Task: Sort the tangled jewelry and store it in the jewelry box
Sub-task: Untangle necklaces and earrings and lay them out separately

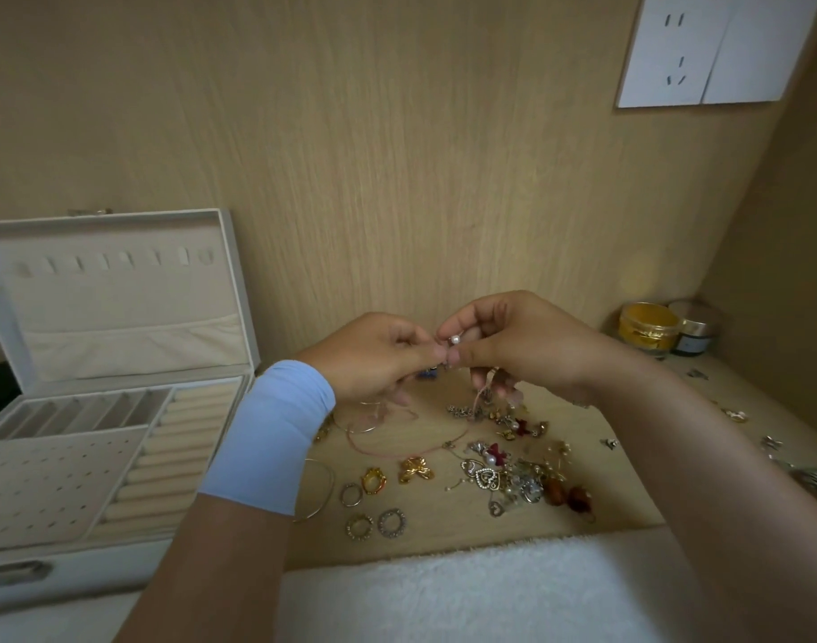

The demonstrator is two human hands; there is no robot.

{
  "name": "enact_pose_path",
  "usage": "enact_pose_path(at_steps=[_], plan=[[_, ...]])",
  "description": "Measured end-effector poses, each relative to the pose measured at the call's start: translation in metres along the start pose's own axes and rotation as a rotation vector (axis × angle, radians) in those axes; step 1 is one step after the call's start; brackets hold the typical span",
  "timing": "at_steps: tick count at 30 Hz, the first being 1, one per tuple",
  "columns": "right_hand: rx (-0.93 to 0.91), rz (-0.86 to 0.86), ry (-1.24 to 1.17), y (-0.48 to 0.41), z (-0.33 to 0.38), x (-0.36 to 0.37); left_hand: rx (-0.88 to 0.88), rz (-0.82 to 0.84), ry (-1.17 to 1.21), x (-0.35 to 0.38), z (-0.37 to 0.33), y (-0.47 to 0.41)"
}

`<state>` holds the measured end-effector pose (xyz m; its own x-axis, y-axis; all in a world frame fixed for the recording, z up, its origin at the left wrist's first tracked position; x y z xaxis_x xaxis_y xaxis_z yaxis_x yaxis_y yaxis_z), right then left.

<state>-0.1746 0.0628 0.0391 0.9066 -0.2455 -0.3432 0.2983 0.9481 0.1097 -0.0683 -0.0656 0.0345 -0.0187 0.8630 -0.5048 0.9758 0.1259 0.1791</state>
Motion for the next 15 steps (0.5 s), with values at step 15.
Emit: enact_pose_path(at_steps=[15], plan=[[0.41,0.525,0.127,0.066,-0.013,0.071,-0.167,0.426,-0.322,0.049,0.016,0.068]])
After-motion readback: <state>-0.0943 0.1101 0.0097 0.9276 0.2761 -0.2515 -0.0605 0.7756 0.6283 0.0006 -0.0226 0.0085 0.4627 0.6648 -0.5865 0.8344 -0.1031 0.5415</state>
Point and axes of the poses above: each hand's wrist, its own y-axis away from the middle knuckle, its own x-axis out of the palm, z = x × y, the point moved 4 cm from there along -y, towards the middle knuckle, and after that the axes turned 13 degrees about z, right-handed, at the moved point
